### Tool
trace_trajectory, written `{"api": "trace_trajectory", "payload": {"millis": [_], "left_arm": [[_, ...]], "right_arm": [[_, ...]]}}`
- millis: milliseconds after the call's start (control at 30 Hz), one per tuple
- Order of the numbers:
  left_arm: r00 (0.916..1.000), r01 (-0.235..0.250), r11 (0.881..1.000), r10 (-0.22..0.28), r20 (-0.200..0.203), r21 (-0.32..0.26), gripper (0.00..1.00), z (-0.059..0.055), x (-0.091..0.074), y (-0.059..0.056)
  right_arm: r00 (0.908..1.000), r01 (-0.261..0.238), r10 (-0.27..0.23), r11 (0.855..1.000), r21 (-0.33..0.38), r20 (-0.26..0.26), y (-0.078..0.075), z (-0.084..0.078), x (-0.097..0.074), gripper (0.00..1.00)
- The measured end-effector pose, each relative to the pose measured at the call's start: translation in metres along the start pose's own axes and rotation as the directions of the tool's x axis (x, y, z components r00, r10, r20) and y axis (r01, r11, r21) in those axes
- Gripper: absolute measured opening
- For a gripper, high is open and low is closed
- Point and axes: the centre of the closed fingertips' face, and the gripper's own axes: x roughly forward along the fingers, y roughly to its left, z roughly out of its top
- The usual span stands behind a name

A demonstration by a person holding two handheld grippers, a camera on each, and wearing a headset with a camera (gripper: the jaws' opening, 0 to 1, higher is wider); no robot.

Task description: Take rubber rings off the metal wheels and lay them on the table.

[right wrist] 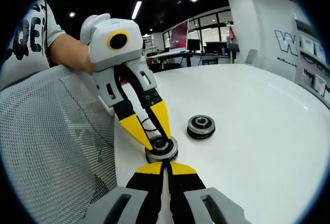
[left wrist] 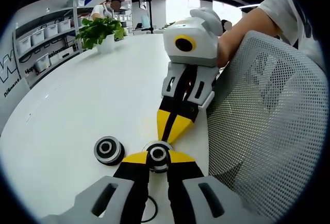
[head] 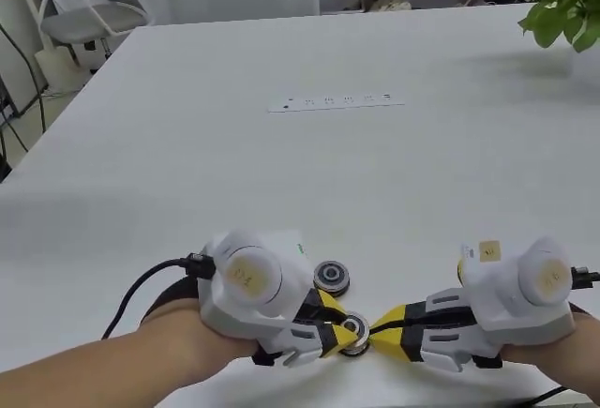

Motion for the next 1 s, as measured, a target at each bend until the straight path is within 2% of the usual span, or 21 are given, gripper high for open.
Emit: {"api": "trace_trajectory", "payload": {"millis": [133,267,633,800,933,1000], "left_arm": [[1.0000,-0.001,1.000,0.001,0.000,0.000,0.07,0.0000,-0.0001,0.0001],[1.0000,-0.002,1.000,0.002,-0.001,0.000,0.07,-0.0001,0.0000,0.0002],[1.0000,-0.003,1.000,0.003,-0.001,-0.002,0.07,-0.0001,0.0000,-0.0001],[1.0000,-0.003,1.000,0.003,-0.001,-0.001,0.07,-0.0002,0.0000,-0.0001],[1.0000,-0.002,1.000,0.002,-0.001,0.000,0.07,-0.0003,0.0000,-0.0002],[1.0000,-0.002,1.000,0.002,-0.001,0.001,0.07,-0.0003,0.0000,-0.0002]], "right_arm": [[1.0000,-0.001,0.001,1.000,0.013,0.003,-0.0001,0.0000,-0.0002,0.00],[0.9999,-0.005,0.004,0.998,0.057,0.010,-0.0011,-0.0007,-0.0003,0.00],[1.0000,-0.002,0.002,1.000,0.024,0.009,0.0001,-0.0006,-0.0010,0.01],[0.9999,-0.005,0.004,0.997,0.081,0.016,-0.0006,-0.0009,-0.0010,0.01],[0.9999,-0.005,0.003,0.995,0.095,0.012,-0.0006,-0.0015,-0.0009,0.00],[0.9998,-0.005,0.002,0.991,0.133,0.018,-0.0016,-0.0014,-0.0016,0.00]]}}
